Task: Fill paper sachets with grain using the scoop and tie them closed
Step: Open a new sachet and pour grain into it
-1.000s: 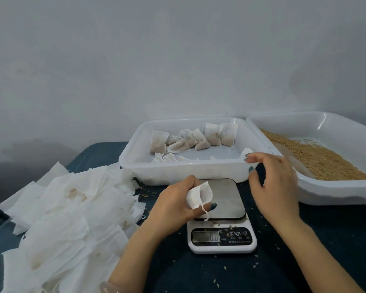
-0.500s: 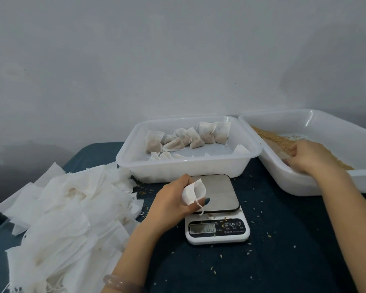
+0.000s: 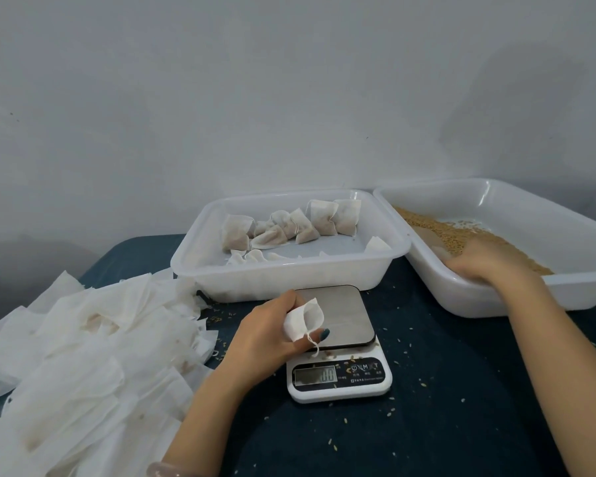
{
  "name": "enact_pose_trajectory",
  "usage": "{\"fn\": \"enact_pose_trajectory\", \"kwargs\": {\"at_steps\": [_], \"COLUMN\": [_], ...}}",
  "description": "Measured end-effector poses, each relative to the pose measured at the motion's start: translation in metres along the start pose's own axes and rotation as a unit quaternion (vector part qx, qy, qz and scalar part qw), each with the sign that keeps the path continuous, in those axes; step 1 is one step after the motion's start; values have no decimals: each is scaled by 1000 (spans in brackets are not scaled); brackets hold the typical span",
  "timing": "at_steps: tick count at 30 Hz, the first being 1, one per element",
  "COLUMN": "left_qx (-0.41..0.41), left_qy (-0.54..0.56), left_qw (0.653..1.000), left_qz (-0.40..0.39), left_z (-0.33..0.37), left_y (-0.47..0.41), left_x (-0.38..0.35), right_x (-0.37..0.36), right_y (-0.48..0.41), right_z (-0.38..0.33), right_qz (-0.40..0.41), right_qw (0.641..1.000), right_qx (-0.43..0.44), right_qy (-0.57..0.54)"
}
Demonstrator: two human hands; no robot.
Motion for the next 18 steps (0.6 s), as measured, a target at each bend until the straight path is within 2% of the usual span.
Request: {"fn": "enact_pose_trajectory", "kwargs": {"at_steps": [4,10,15,18], "left_qx": [-4,-12,-16,-20], "left_qy": [-11,-8,1,5], "left_qw": [1000,1000,999,999], "left_qz": [9,25,29,31], "left_z": [1,0,0,0], "left_y": [0,1,1,1], "left_x": [1,3,3,4], "right_x": [-2,-1,0,0], "right_y": [-2,3,4,3], "right_z": [-2,-2,-1,-2], "right_qz": [-4,77,63,63], "right_qw": [1000,993,998,998], "right_qx": [1,-8,-25,14], "right_qy": [-19,-85,-8,-10]}}
Point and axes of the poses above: each hand's wrist, its own y-axis away from the middle knuckle, its own x-axis out of the back of the hand, z = x × y, the point moved 3 cm from there along -y, towards the middle knuckle, and after that the axes turned 11 degrees about -z, right-handed, at the moved point
